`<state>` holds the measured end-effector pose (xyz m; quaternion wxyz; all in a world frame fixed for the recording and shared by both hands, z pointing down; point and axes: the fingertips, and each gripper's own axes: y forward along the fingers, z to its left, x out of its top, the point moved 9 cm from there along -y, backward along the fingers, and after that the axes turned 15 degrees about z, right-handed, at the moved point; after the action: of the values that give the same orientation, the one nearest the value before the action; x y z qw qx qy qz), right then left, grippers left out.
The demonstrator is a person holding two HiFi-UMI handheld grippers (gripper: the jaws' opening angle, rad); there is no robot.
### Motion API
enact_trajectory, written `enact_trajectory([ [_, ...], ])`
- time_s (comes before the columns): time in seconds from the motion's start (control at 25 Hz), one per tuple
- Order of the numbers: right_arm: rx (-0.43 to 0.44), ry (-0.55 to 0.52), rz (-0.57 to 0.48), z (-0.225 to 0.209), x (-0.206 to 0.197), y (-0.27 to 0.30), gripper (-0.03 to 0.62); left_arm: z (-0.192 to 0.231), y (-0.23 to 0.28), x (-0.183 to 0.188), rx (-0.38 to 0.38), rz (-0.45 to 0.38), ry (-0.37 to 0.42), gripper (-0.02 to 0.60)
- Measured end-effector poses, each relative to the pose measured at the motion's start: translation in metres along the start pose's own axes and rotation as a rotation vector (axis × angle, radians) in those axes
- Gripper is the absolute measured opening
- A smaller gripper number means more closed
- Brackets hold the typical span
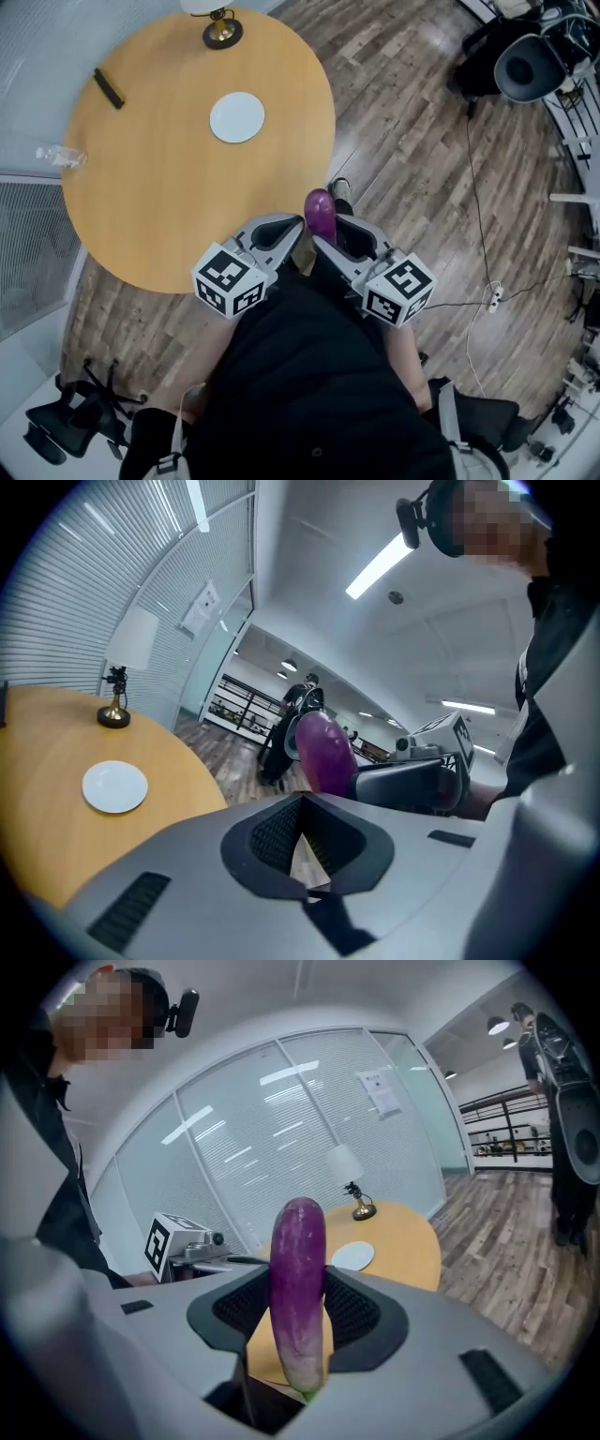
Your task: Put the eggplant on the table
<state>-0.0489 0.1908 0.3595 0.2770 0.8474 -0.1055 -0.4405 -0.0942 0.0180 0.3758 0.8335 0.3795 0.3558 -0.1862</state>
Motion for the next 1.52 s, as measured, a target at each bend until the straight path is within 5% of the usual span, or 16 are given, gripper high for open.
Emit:
enact_trajectory([
  [0.44,0.243,-0.246,0.201,-0.072,0.097,0.05,0.187,0.036,0.01,0.037,0.302,-0.151,-0.24,0.011],
  [0.8,0.35,-0.392,0.263,-0.142,0.166,0.067,0.187,0.051,0.053,0.083,0.481,-0.214,-0.316,0.011],
  [1.12,0.464,-0.519,0.382,-0.174,0.192,0.097,0.187,0.051,0.072,0.092,0.641,-0.302,-0.45,0.011],
  [1.52,0.587,-0.661,0.566,-0.164,0.191,0.163,0.187,0.02,0.063,0.062,0.835,-0.38,-0.661,0.011],
])
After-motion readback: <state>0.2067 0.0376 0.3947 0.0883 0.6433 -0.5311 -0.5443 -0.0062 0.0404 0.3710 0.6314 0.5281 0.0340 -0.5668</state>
